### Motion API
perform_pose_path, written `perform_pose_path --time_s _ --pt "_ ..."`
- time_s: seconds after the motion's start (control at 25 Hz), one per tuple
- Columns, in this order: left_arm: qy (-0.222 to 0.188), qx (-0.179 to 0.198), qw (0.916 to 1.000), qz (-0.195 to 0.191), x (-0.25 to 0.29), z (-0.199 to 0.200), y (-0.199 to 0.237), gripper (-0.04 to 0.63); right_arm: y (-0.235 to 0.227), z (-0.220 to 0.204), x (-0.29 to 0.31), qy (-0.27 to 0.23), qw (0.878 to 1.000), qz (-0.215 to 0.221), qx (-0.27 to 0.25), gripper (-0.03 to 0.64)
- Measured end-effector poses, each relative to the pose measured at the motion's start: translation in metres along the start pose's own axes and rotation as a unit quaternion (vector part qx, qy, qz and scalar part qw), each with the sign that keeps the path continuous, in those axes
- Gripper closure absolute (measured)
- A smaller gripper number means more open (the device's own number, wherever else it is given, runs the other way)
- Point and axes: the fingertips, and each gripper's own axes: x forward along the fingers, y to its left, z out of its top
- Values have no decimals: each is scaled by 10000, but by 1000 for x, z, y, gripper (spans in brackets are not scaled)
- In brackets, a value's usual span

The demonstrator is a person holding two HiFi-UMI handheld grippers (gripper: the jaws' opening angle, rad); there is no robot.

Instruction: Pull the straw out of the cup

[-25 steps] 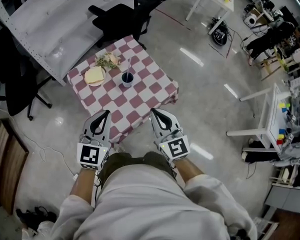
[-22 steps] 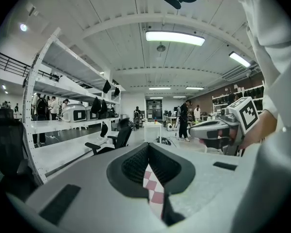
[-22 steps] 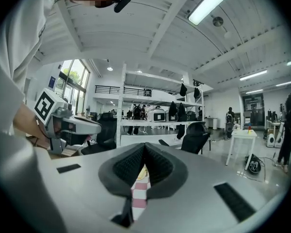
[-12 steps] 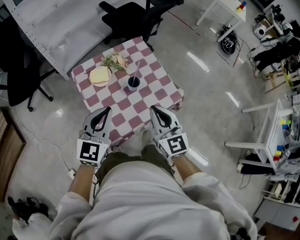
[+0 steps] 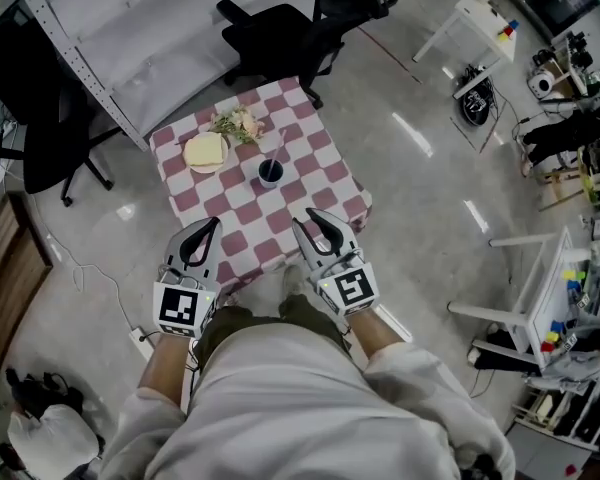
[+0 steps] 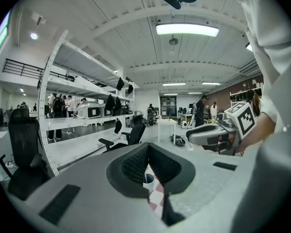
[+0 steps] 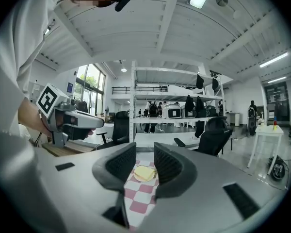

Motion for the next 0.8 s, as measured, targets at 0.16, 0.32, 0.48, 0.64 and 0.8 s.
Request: perform_pose_path --time_s 0.16,0.32,0.48,0.64,0.8 --pt "48 -18 9999 106 5 0 -1 592 -8 -3 0 3 9999 137 38 450" --pt "67 -45 9998 197 11 -1 -2 592 -14 -4 1 -28 9997 245 54 398" --pt "95 -62 9996 242 16 -1 -4 592 -19 -8 2 17 9995 316 53 397" --pt "122 -49 9995 292 20 -1 -6 592 -25 -18 7 80 9994 338 33 400" --pt "213 -55 9991 363 22 -4 -3 592 -35 -31 18 143 9993 347 40 407"
